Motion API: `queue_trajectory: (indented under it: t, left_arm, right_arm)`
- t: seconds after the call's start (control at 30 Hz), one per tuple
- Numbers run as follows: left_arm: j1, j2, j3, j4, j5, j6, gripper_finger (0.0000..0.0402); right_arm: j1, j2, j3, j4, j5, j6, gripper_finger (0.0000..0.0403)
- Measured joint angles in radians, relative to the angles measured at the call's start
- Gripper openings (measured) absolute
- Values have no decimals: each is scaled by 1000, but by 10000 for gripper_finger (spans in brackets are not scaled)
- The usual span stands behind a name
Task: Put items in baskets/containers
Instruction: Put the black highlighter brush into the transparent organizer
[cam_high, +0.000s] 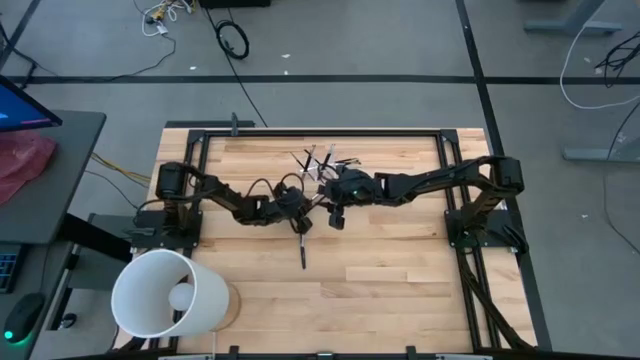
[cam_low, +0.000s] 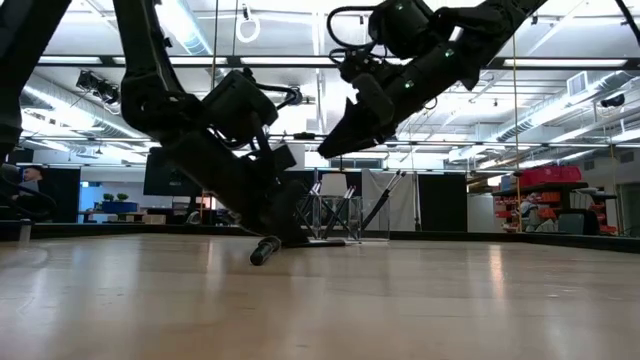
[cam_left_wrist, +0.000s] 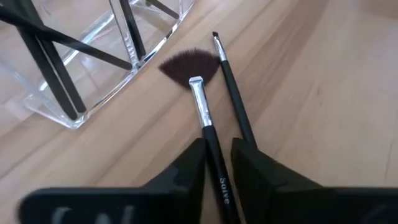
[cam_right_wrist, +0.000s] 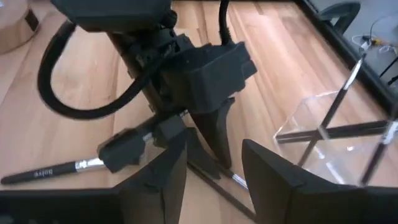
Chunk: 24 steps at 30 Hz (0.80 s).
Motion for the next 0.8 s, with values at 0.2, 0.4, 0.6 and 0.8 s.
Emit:
queue_trajectory:
  t: [0.2,0.4,0.6,0.8]
  left_arm:
    - [8,2,0,-5,16,-4,20]
    - [1,4,-3,16,1,-6,24]
    - [2,7,-5,94,28,0,21]
    - [5,10,-6,228,106,11,24]
  right_arm:
    - [0,22,0,-5,0,59,157]
    - [0,22,-52,22,-6,47,157]
    - [-3,22,-265,307,-20,130,157]
    - [-31,22,-448,681,-75,400,157]
